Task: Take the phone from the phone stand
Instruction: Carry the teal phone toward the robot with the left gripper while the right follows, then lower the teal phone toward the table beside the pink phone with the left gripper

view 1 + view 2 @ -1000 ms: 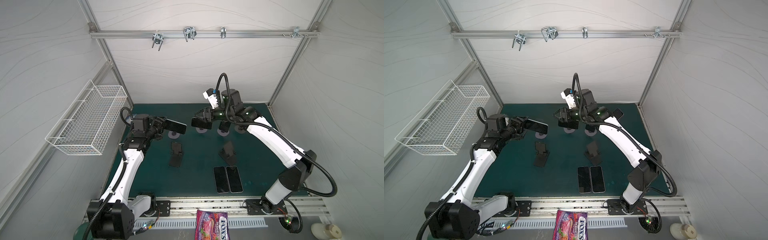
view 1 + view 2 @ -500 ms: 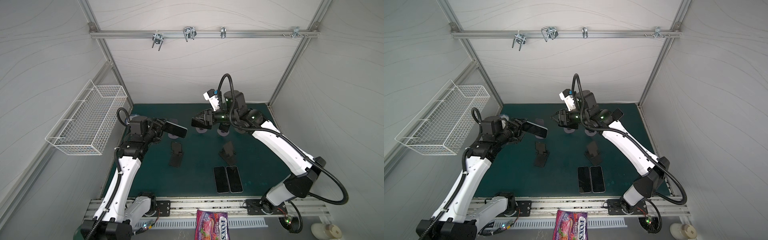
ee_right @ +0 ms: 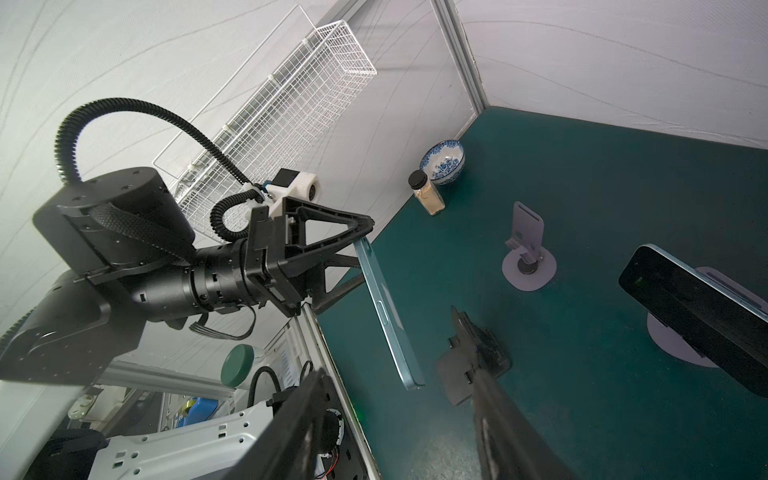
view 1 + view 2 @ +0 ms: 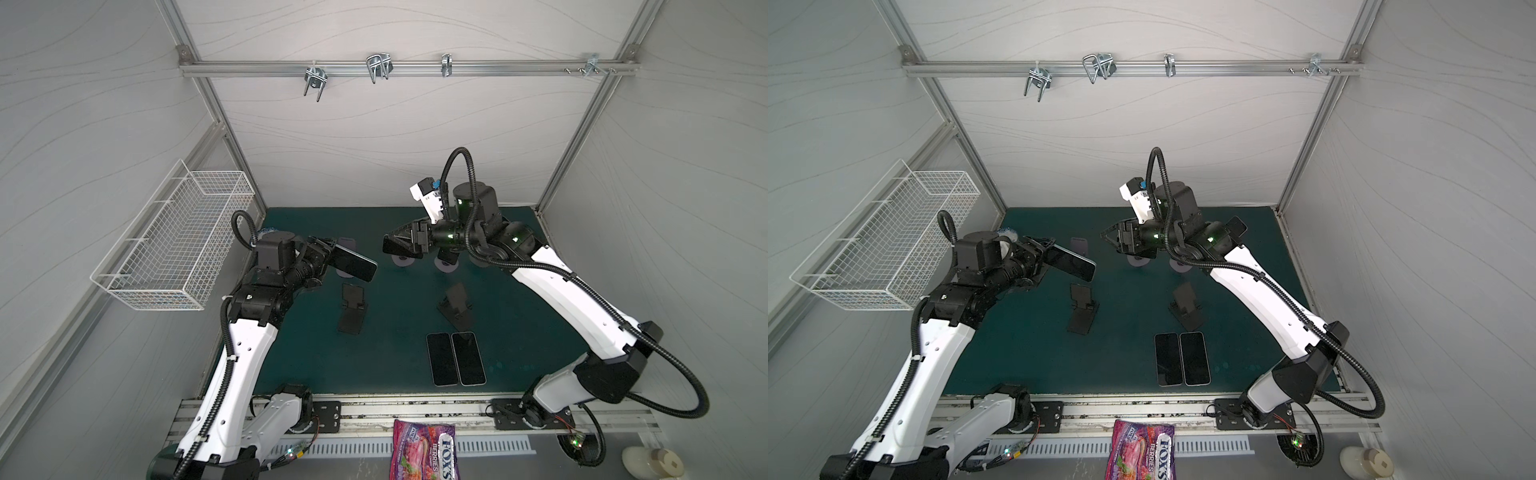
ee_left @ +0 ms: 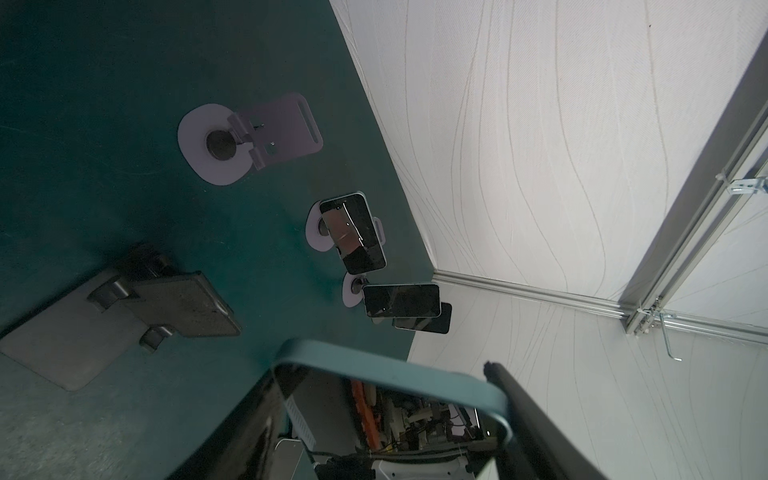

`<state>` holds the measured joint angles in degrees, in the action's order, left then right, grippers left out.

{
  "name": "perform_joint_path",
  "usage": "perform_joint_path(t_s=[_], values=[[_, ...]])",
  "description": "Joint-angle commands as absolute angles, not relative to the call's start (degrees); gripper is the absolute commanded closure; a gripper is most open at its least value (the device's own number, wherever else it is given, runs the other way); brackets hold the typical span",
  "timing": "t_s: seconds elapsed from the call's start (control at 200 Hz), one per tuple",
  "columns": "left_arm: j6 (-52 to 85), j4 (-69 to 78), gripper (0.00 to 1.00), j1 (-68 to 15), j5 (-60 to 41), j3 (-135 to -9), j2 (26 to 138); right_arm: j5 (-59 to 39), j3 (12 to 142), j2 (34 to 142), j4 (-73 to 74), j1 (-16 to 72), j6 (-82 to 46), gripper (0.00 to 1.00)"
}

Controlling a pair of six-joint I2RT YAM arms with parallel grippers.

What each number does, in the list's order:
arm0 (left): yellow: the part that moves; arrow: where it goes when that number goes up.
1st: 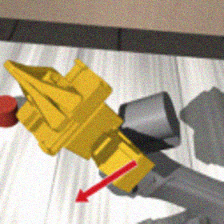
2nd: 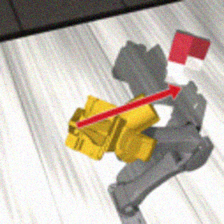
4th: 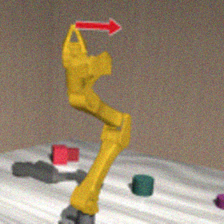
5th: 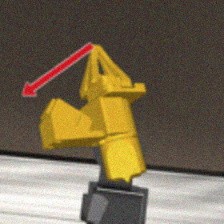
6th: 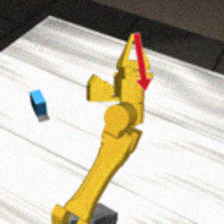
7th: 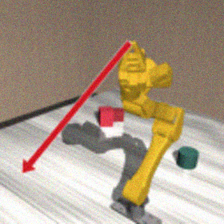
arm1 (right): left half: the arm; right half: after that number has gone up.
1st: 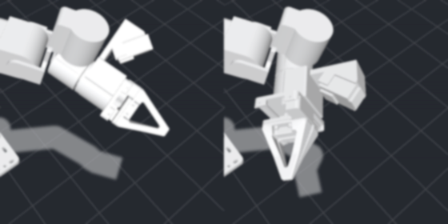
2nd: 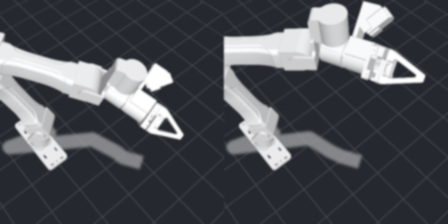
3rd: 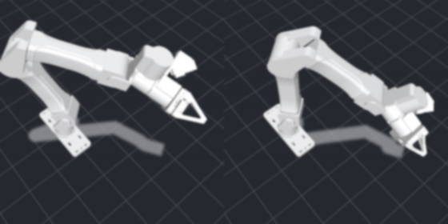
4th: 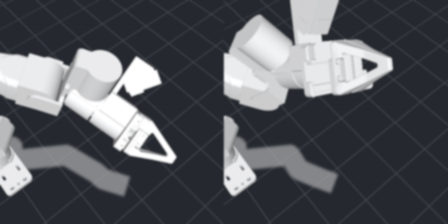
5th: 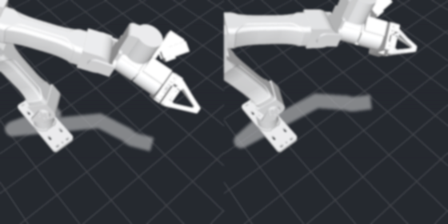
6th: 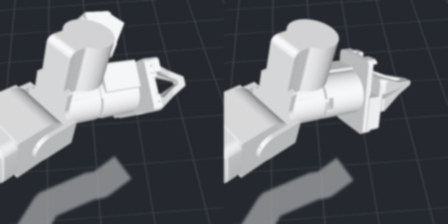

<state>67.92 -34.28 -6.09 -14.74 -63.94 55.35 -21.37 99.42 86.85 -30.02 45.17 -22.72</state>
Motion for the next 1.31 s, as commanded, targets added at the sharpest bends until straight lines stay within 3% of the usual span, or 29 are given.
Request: perform_joint_path(t_s=[0.0,0.87,1.3], values=[[66.60,-34.65,0.34,-6.55,-14.17,-67.14,53.41,-22.05,98.24,84.96,-31.06,45.62,-23.19,0.42],[63.55,-35.86,0.39,-8.03,-14.81,-69.94,53.17,-21.05,95.18,79.71,-31.82,45.69,-23.30,0.42],[55.64,-45.41,0.41,-9.23,-15.76,-72.66,50.54,-21.47,92.86,78.24,-33.69,45.62,-23.16,0.42]])
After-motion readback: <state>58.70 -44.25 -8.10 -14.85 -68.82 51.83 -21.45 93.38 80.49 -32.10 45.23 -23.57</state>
